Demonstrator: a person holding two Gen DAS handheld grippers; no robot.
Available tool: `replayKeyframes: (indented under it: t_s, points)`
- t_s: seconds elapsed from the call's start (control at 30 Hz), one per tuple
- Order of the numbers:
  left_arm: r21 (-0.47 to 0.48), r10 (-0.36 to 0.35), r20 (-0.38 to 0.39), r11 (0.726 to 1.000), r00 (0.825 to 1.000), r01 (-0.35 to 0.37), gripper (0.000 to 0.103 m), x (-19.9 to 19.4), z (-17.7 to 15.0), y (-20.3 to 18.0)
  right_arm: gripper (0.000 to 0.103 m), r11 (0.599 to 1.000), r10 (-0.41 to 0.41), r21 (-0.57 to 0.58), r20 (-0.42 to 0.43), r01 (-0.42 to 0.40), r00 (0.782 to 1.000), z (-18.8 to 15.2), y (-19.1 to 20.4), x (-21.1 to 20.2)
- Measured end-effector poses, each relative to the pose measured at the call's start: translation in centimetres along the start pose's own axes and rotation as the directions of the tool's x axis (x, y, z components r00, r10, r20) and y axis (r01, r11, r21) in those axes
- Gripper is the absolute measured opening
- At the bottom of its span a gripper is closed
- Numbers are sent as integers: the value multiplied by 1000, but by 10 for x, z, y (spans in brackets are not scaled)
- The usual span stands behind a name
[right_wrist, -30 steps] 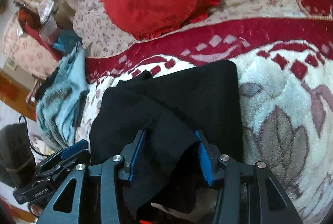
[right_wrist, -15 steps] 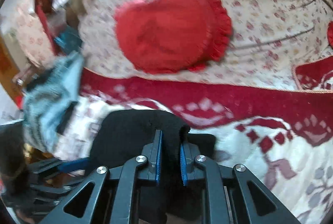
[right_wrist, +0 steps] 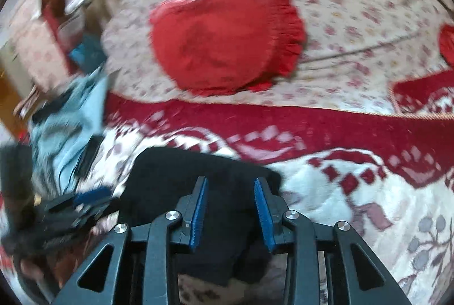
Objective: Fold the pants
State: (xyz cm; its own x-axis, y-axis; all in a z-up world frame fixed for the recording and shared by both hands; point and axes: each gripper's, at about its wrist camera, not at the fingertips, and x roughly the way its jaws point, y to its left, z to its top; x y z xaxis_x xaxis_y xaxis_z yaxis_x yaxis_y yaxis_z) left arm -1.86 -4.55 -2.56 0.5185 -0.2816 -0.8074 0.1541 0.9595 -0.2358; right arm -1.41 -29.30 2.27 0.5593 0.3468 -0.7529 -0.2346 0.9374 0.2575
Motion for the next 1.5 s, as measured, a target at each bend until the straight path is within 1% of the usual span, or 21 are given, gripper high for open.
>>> replayKeyframes:
  t_s: [0.07,0.1,0.17,0.2,0.23,0.3,0.4,0.53,0.67,0.77,0.87,0.97,1.17,1.3,1.5]
  points:
    - [5,38,-12,999,999,-38,55,10,0,0,32,1000,14,-27,-37,-15,999,-4,11,13]
    - [8,43,-19,999,999,-43,55,14,0,0,32,999,1,-33,-54,-2,999,-7,14,21]
    - [9,55,-32,998,998,-55,55,22,-1,0,32,998,-51,-45,-89,47,995,-10,13,38]
    - [9,66,-35,998,997,-66,55,26,-1,0,32,997,-65,-41,-102,61,993,-10,10,48]
    - [9,70,-38,997,997,-70,55,29,-1,0,32,998,-61,-27,-110,59,992,-9,5,55]
    - [7,76,-41,997,996,-76,55,35,0,0,32,999,-51,-9,-113,50,992,-7,-2,64]
    - [7,85,-41,996,996,-84,59,41,2,-1,32,999,-48,1,-119,48,992,0,-7,77]
    - [1,86,-43,996,995,-86,60,43,3,-2,32,998,-63,-9,-123,62,990,9,-7,85]
    - [2,84,-45,997,995,-84,60,42,2,-2,32,997,-76,-17,-126,74,989,10,-4,75]
    - [-4,82,-43,997,996,-83,60,38,0,-1,32,998,-61,-1,-118,61,991,5,-2,58]
    - [-4,86,-40,996,995,-86,60,34,-3,-2,32,998,-65,-15,-95,64,993,-3,4,37]
    - [-6,87,-36,996,996,-87,60,29,-5,-4,32,998,-61,-40,-112,57,992,-14,11,27]
    - [7,97,-32,995,995,-96,60,24,-10,-7,32,995,-78,-70,-165,67,983,-35,11,30]
    - [14,100,-36,995,994,-100,60,23,-13,-9,32,989,-120,-103,-186,103,975,-45,8,33]
    - [16,109,-41,994,993,-108,60,22,-15,-11,32,994,-98,-73,-188,85,977,-49,2,28]
